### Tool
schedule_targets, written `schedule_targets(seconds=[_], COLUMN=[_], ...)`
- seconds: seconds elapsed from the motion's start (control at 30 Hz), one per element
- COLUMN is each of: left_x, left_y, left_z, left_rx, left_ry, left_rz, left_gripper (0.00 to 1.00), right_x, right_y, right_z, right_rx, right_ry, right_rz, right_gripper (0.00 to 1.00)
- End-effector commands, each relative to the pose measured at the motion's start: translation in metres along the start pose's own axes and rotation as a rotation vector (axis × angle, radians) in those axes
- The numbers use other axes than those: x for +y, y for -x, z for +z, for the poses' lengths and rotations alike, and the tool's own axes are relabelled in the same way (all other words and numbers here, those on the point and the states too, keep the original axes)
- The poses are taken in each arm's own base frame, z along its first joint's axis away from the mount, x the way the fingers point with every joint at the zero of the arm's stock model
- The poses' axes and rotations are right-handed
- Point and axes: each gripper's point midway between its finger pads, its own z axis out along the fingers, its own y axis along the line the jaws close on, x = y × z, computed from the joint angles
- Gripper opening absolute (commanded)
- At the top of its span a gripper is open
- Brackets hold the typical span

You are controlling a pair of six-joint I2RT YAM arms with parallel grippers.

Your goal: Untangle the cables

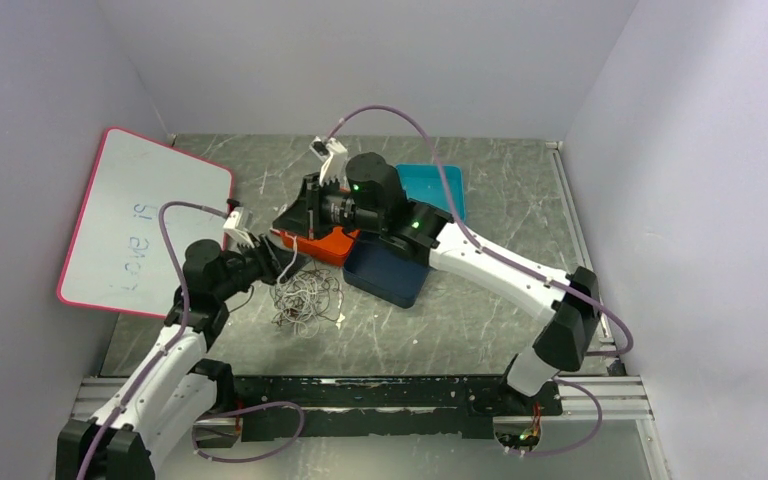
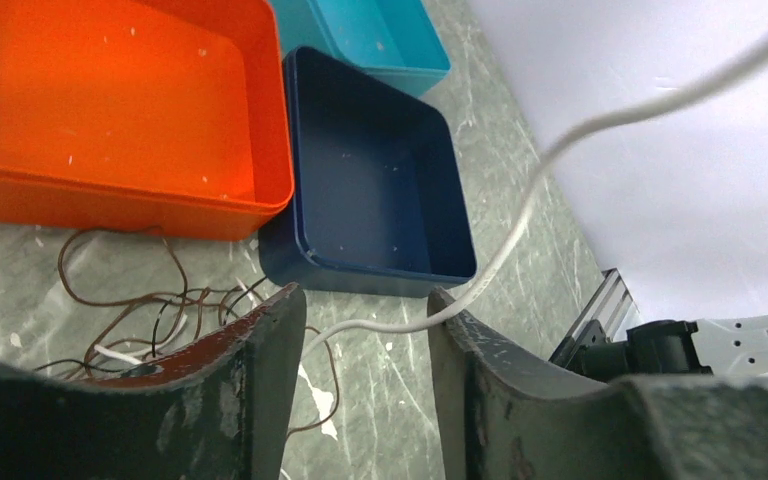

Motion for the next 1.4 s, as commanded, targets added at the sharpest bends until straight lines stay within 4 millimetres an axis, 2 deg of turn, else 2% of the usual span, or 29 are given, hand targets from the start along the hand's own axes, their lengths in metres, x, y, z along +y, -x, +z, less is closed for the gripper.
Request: schedule_targets(seconds=[0.0, 0.23, 0.4, 0.63, 1.13, 1.37], left_x=[0.007, 0.028, 0.039, 0.046, 0.065, 0.07], left_y=[-0.007, -0.027, -0.036, -0.049, -0.073, -0.078], left_z=[0.005, 0.005, 0.004, 0.005, 0.002, 0.0], left_rx=[0.001, 0.034, 0.051, 0.08, 0.134, 0.14], left_ry=[0.007, 0.079, 0.119, 0.128, 0.191, 0.215], left_rz=[0.016, -0.025, -0.039, -0.059, -0.088, -0.09], left_gripper=[0.51, 0.48, 0.46, 0.42, 0.43, 0.41], right_x=[0.026, 0.048, 0.061, 0.078, 0.1, 0.11], right_y=[0.041, 0.078, 0.1, 0.119, 0.147, 0.172], right_z=[-0.027, -0.05, -0.056, -0.059, -0.069, -0.086], right_rx=[-0.159, -0.283, -0.327, -0.353, -0.408, -0.474], right_ry=[0.047, 0.065, 0.079, 0.108, 0.142, 0.11], right_rz=[-0.021, -0.081, -0.127, -0.164, -0.208, -0.272], right_gripper=[0.0, 0.0, 0.0, 0.0, 0.0, 0.0])
